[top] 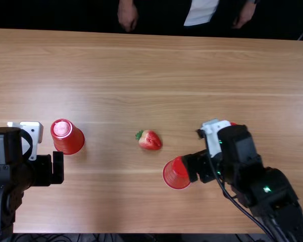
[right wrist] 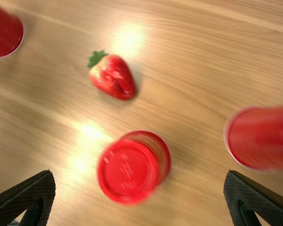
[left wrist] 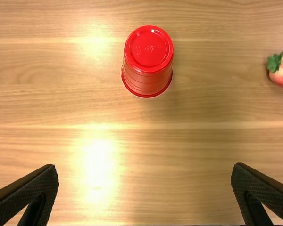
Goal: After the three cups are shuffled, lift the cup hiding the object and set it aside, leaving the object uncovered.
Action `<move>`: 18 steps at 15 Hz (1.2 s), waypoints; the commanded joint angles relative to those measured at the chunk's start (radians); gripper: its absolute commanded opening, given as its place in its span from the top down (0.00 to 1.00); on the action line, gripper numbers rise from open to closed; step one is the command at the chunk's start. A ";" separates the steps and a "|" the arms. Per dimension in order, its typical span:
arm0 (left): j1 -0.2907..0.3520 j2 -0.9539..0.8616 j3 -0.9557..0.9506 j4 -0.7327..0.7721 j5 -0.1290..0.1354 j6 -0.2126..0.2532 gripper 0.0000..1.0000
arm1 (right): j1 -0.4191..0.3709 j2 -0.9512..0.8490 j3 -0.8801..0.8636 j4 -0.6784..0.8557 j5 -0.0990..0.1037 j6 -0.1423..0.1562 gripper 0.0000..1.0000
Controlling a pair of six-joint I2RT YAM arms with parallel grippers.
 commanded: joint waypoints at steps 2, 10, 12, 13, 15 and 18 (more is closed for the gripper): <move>-0.001 -0.042 -0.005 0.009 -0.009 0.012 0.00 | -0.079 -0.086 0.066 -0.060 0.007 0.003 0.00; 0.003 -0.197 -0.129 0.018 -0.003 0.007 0.00 | -0.280 -0.349 0.037 -0.197 0.015 0.003 0.00; 0.006 -0.278 -0.195 0.020 0.002 0.005 0.00 | -0.332 -0.441 -0.024 -0.193 0.015 0.003 0.00; 0.007 -0.333 -0.244 0.053 0.002 0.003 0.00 | -0.351 -0.501 -0.072 -0.187 0.015 0.003 0.00; 0.009 -0.451 -0.373 0.215 -0.007 -0.001 0.00 | -0.367 -0.619 -0.156 -0.185 0.015 0.005 0.00; 0.007 -0.606 -0.517 0.298 -0.007 -0.001 0.00 | -0.394 -0.774 -0.250 -0.182 0.019 0.007 0.00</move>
